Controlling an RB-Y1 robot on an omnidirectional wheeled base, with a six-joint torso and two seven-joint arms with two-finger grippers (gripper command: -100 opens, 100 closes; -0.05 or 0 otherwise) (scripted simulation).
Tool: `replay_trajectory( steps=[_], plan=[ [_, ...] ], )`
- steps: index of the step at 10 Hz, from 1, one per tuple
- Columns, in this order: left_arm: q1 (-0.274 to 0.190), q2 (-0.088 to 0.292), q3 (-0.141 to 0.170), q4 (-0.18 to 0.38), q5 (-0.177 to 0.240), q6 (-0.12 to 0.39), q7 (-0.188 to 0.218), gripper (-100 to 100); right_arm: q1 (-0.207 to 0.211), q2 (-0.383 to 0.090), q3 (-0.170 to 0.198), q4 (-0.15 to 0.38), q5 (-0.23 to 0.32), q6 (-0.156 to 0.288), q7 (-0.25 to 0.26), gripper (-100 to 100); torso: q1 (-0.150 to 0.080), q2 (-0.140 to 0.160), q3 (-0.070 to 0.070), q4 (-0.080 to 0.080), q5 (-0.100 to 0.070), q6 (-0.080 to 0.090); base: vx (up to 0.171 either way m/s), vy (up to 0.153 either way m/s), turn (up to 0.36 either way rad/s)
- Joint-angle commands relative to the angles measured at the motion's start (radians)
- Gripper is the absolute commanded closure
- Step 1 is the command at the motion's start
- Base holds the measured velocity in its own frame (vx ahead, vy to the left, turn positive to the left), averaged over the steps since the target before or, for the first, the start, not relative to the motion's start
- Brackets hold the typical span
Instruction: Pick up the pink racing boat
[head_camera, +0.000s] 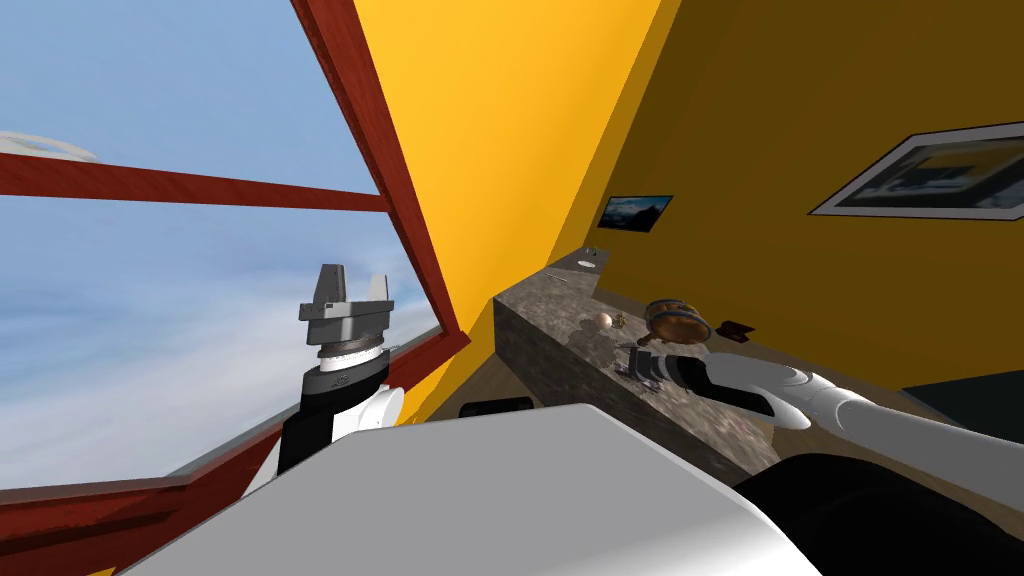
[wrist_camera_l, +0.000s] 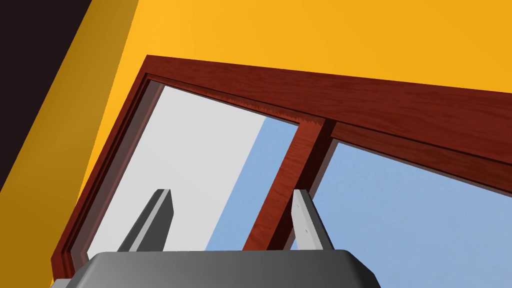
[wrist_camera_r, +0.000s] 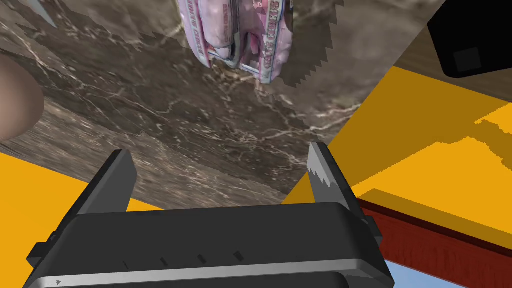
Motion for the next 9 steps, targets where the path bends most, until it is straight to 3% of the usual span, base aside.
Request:
replay_trajectory(
  steps=[1, 3, 6, 7, 8, 9],
  plan=[
    [0.0, 0.0, 0.0, 0.0, 0.0, 0.0, 0.0, 0, 0.011, -0.034, 0.028, 0.019, 0.021, 0.023, -0.011, -100, 0.0, 0.0, 0.0, 0.0, 0.0, 0.0, -0.027, 0.002, 0.014],
    [0.0, 0.0, 0.0, 0.0, 0.0, 0.0, 0.0, 0, 0.026, -0.076, 0.069, 0.056, 0.05, 0.044, -0.022, -100, 0.0, 0.0, 0.0, 0.0, 0.0, 0.0, -0.017, 0.001, 0.025],
    [0.0, 0.0, 0.0, 0.0, 0.0, 0.0, 0.0, 0, 0.023, -0.078, 0.082, 0.066, 0.059, 0.045, -0.025, -100, 0.0, -0.001, -0.001, 0.0, 0.0, 0.0, -0.006, 0.001, 0.01],
    [0.0, 0.0, 0.0, 0.0, 0.0, 0.0, 0.0, 0, 0.022, -0.078, 0.086, 0.069, 0.061, 0.044, -0.025, 0, 0.0, -0.002, -0.001, 0.0, 0.0, 0.0, 0.0, 0.0, 0.0],
    [0.0, 0.0, 0.0, 0.0, 0.0, 0.0, 0.0, 0, 0.018, -0.057, 0.1, 0.089, 0.059, 0.056, -0.035, -100, 0.0, -0.002, -0.001, 0.0, 0.0, 0.0, -0.041, -0.005, 0.345],
    [0.0, 0.0, 0.0, 0.0, 0.0, 0.0, 0.0, 0, 0.015, -0.042, 0.109, 0.102, 0.058, 0.064, -0.042, -100, 0.0, -0.001, 0.0, 0.0, 0.0, -0.002, -0.071, -0.023, 0.303]
  ],
)
